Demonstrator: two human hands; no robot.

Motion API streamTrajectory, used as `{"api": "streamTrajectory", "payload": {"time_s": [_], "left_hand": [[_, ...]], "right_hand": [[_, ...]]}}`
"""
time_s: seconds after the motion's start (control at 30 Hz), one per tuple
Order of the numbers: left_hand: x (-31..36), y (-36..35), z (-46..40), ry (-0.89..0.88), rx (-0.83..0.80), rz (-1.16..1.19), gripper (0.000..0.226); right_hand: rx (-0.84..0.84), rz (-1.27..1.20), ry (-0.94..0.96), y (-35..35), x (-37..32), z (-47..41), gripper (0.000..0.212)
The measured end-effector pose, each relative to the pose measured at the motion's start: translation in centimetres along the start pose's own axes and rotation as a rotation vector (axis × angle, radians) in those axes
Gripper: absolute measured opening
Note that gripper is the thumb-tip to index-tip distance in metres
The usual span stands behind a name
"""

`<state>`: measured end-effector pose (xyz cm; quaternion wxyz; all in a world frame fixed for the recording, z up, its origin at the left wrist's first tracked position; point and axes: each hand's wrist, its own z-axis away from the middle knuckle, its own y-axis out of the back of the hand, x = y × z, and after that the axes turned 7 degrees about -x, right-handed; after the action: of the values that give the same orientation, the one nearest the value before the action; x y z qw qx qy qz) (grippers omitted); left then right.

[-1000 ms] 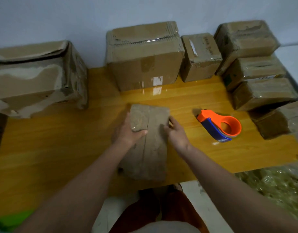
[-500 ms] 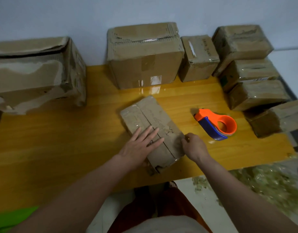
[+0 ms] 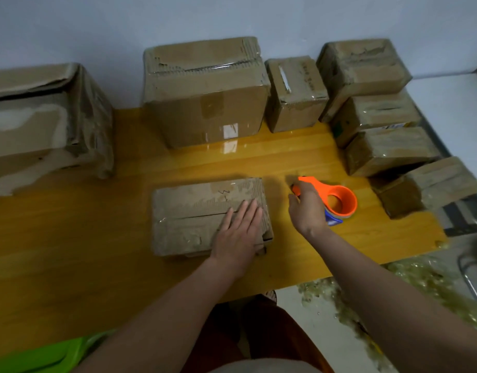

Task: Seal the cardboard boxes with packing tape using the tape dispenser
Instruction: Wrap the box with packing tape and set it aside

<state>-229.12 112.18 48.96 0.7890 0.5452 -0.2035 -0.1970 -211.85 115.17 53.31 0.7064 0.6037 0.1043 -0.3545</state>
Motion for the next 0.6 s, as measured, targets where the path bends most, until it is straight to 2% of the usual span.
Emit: {"api": "streamTrajectory", "payload": {"time_s": [0.07, 0.17, 0.27, 0.37, 0.43, 0.5, 0.53, 0.6], "left_hand": [[0.5, 0.2, -0.9, 0.041, 0.004, 0.022, 0.081], [1.3, 0.6, -2.2, 0.115, 0.015, 0.044, 0.081], [1.5, 1.2, -3.6, 0.177, 0.014, 0.033, 0.083], [1.4, 1.9, -4.4, 0.232, 0.012, 0.07, 0.086], [1.4, 2.4, -4.6, 0.233, -0.058, 0.114, 0.096], [1.1, 3.5, -4.7, 0.211, -0.155, 0.238, 0.108], [1.0, 4.3, -4.8, 0.219, -0.173, 0.358, 0.107], [0.9, 6.3, -5.3, 0.303, -0.069, 0.663, 0.09]], "right_hand": [[0.064, 0.131, -0.08, 1.1, 2.1, -0.7, 0.042], [-0.023, 0.357, -0.209, 2.1, 5.1, -1.2, 0.049], [-0.045, 0.426, -0.256, 2.2, 7.8, -1.5, 0.056], [-0.116, 0.482, -0.258, 2.4, 9.5, -1.8, 0.04], [-0.16, 0.386, -0.226, 3.0, 10.3, -1.9, 0.032], [-0.163, 0.174, -0.13, 4.1, 10.6, -1.8, 0.018], [-0.179, 0.05, -0.06, 4.7, 10.6, -1.6, 0.008], [-0.229, -0.188, 0.078, 5.8, 10.2, -1.2, 0.017]]}}
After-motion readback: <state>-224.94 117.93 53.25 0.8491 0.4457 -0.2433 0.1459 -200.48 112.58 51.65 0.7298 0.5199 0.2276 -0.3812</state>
